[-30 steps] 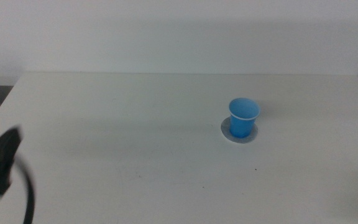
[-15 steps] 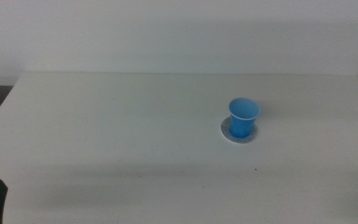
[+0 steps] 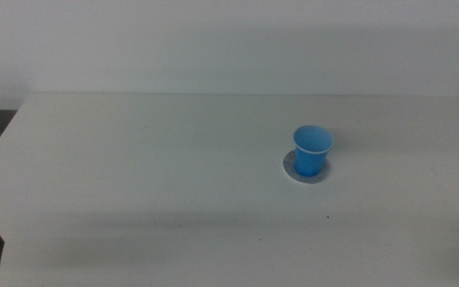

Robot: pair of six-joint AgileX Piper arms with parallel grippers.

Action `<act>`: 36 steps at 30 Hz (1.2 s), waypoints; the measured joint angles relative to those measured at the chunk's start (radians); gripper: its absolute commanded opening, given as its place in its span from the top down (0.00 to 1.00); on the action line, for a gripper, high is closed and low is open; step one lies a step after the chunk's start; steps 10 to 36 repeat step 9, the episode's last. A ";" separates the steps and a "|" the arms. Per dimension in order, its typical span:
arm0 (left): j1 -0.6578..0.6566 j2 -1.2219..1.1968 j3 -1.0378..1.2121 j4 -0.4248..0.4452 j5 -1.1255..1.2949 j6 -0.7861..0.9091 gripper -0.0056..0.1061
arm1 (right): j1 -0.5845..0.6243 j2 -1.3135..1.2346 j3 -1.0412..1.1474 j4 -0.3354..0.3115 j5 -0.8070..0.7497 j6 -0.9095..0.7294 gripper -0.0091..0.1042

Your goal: Place an empty cup on a cup mat.

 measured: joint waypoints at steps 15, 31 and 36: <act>0.000 0.000 0.000 0.062 -0.006 -0.006 0.11 | 0.000 0.000 0.000 0.000 0.000 0.000 0.10; 0.000 0.000 0.000 0.062 -0.006 -0.006 0.11 | 0.000 0.000 0.000 0.000 0.000 0.000 0.10; 0.000 0.000 0.000 0.062 -0.006 -0.006 0.11 | 0.000 0.000 0.000 0.000 0.000 0.000 0.10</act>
